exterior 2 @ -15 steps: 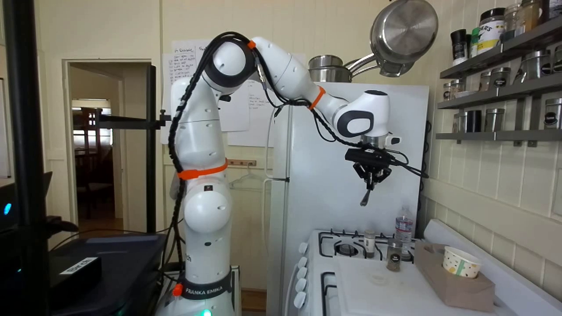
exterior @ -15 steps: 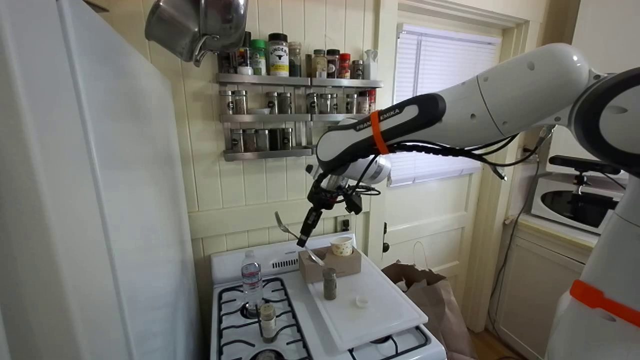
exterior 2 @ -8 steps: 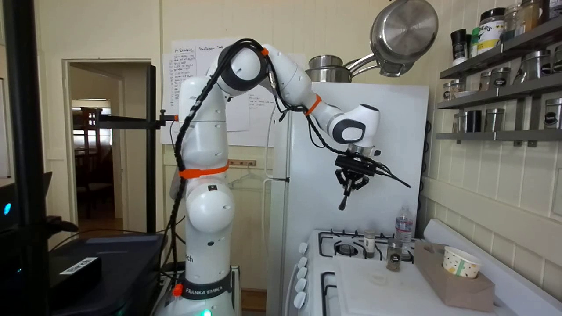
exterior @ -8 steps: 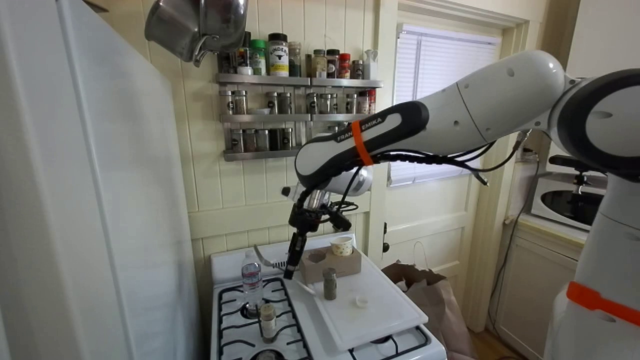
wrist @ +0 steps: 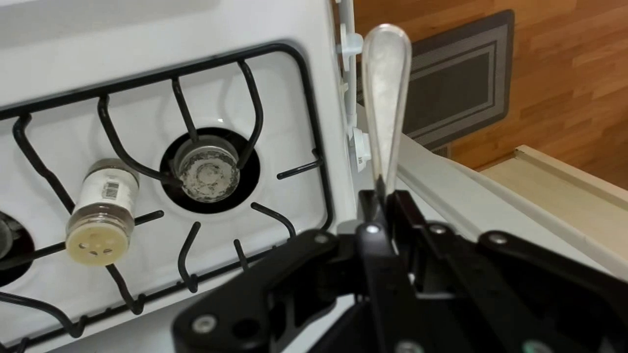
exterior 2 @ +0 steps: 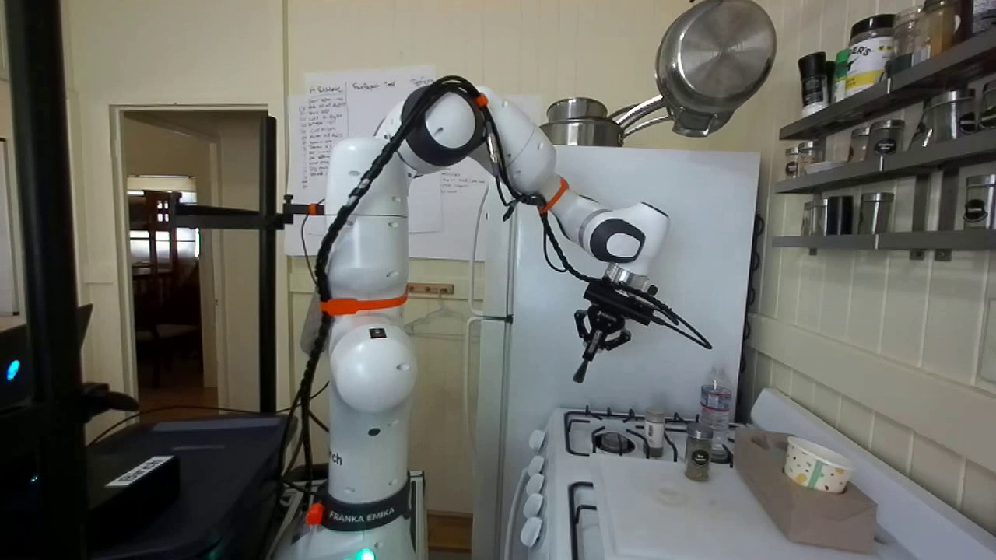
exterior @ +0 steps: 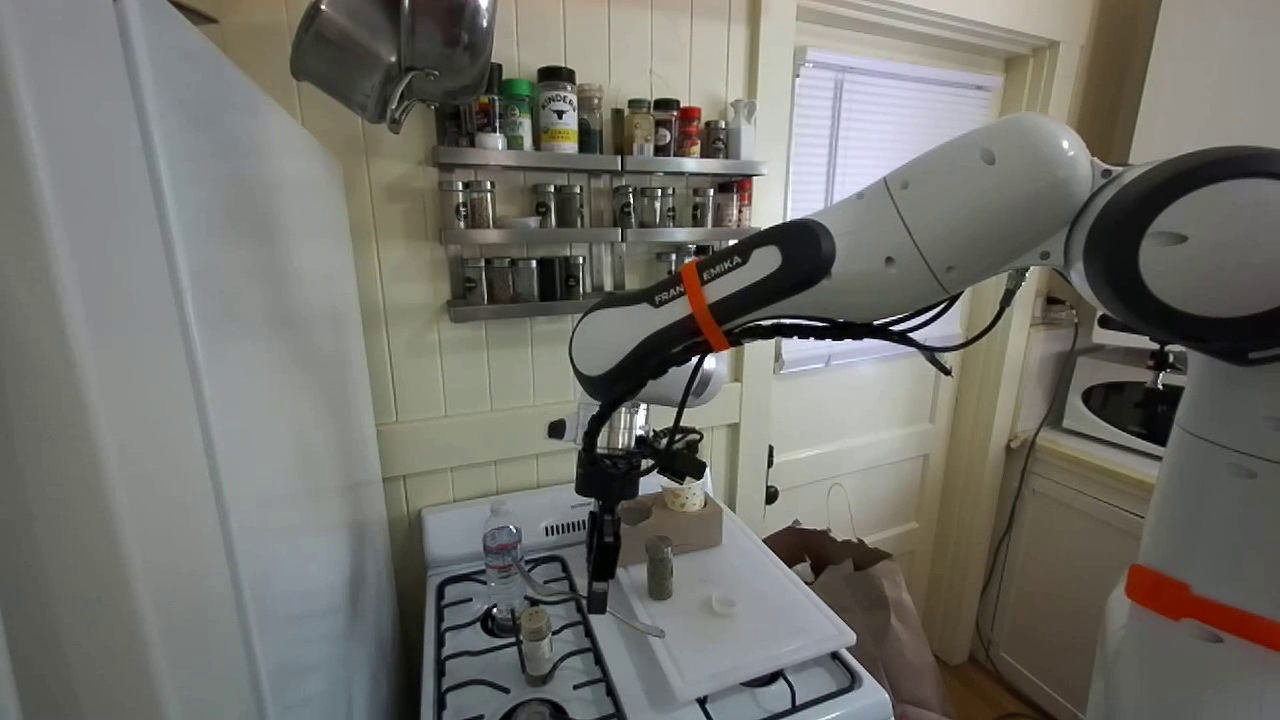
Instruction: Remove the fork from the paper cup and put it on the stove on the left
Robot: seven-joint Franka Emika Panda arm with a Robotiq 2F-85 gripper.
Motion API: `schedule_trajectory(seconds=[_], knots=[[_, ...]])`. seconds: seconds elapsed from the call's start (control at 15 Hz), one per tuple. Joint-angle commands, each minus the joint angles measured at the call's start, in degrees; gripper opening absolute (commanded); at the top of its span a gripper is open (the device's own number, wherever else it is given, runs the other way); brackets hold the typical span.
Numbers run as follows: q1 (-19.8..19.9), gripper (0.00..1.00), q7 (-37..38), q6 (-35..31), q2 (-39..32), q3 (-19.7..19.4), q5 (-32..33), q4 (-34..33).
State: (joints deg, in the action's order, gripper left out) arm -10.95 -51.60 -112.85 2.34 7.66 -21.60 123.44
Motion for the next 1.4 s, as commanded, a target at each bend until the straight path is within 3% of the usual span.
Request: schedule_trajectory(seconds=[0.0, 0.13, 0.8, 1.33], knots=[[0.4, 0.03, 0.0, 0.1, 0.0, 0.4, 0.0, -0.1], [-0.4, 0.03, 1.6, 6.1, -4.2, 1.4, 4.4, -3.2], [-3.1, 0.03, 11.0, 14.2, -22.5, 5.3, 28.2, -17.5], [-4.7, 0.03, 12.0, 11.2, -31.4, 7.4, 30.9, -25.1]])
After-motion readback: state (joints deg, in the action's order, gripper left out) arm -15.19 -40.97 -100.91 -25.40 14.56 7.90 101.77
